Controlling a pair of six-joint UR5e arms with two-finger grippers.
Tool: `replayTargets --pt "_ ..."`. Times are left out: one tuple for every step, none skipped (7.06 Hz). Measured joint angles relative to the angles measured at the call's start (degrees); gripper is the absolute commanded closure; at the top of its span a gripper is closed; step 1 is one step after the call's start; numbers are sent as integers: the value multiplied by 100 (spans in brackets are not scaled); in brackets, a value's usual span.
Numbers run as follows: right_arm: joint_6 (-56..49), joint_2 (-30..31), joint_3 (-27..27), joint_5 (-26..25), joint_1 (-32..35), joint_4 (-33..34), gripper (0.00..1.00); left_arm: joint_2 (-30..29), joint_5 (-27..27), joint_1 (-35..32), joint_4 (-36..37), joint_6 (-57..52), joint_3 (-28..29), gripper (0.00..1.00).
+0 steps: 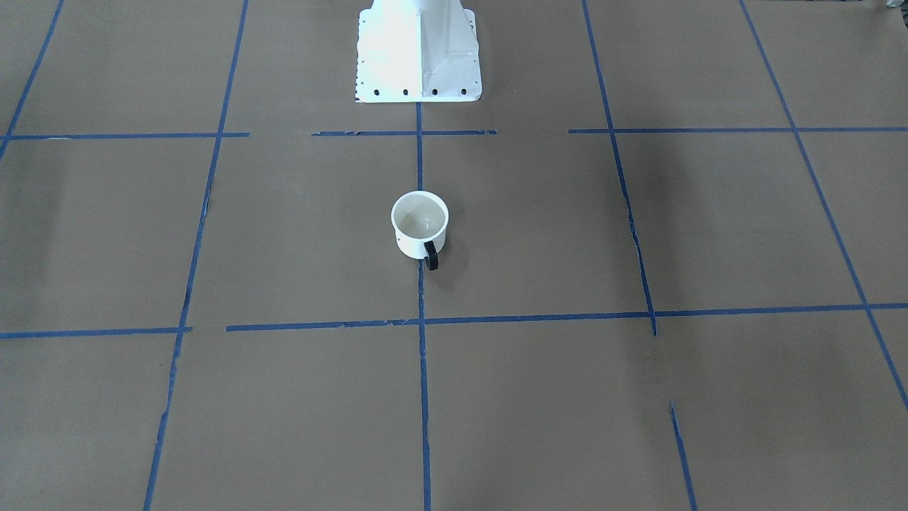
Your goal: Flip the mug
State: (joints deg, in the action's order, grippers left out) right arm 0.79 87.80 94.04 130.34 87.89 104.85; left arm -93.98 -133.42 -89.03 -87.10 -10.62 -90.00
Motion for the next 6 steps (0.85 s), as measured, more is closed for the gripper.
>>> replayTargets --pt "0 0 0 0 0 0 0 -6 0 -3 0 -1 0 0" --pt "0 0 0 0 0 0 0 -14 2 -6 0 -1 1 0" --pt "0 0 0 0 0 0 0 -22 5 -21 -2 -1 5 0" --pt "0 0 0 0 0 0 0 -31 8 -44 -6 -1 6 0" --pt "0 0 0 0 0 0 0 -37 8 -56 -8 -1 3 0" --pt "0 0 0 0 0 0 0 -40 9 -64 -8 -1 1 0"
